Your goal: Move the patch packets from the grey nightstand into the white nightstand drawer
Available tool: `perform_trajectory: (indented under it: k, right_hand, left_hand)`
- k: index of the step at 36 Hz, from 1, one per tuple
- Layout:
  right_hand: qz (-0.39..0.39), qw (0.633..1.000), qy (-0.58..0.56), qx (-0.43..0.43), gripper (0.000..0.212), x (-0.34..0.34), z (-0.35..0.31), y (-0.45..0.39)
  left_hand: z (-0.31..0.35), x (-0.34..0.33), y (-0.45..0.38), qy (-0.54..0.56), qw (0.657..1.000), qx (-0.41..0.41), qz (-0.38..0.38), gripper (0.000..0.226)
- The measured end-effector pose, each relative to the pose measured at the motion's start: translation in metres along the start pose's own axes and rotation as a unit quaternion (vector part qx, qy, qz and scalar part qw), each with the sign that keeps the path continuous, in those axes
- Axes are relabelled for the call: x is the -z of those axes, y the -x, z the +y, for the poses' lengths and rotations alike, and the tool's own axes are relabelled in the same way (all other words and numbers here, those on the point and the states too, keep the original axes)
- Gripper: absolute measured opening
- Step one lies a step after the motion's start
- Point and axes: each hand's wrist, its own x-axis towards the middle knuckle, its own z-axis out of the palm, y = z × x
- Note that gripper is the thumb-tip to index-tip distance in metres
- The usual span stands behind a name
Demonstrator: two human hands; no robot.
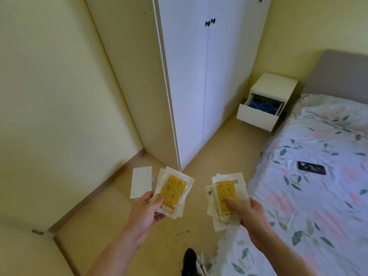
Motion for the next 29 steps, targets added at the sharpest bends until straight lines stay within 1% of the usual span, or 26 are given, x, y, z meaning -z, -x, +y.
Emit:
perform_trajectory:
  k: [4,9,13,19,25,27,29]
  right_hand:
    - [0.016,1.000,-0.015,-0.005,0.027,-0.009,-0.028,-0.046]
    - [0.037,0.999,-0.013,0.014,0.035,-0.017,-0.071,-0.105]
    - [0.052,0.998,-0.023,0.031,0.032,-0.019,-0.105,-0.145]
    - [0.087,0.994,-0.043,0.041,0.029,-0.019,-0.145,-0.204]
    - [0.137,0.989,-0.050,0.035,0.042,-0.012,-0.182,-0.270]
    - [0.154,0.986,-0.052,0.040,0.036,-0.011,-0.197,-0.293]
    - [0.171,0.982,-0.065,0.043,0.026,-0.009,-0.215,-0.315]
  left_hand:
    - [0.039,-0.001,-0.055,-0.026,1.000,0.004,-0.010,0.018]
    - [0.089,-0.002,-0.121,-0.030,0.999,-0.005,-0.019,0.019]
    - [0.117,-0.013,-0.164,-0.012,0.999,0.007,-0.031,0.019]
    - [0.149,-0.038,-0.239,-0.027,0.997,0.032,-0.067,0.021]
    - [0.191,-0.074,-0.319,-0.040,0.992,0.052,-0.113,0.021]
    - [0.210,-0.091,-0.350,-0.046,0.989,0.048,-0.134,0.020]
    - [0.228,-0.111,-0.381,-0.059,0.983,0.046,-0.166,0.021]
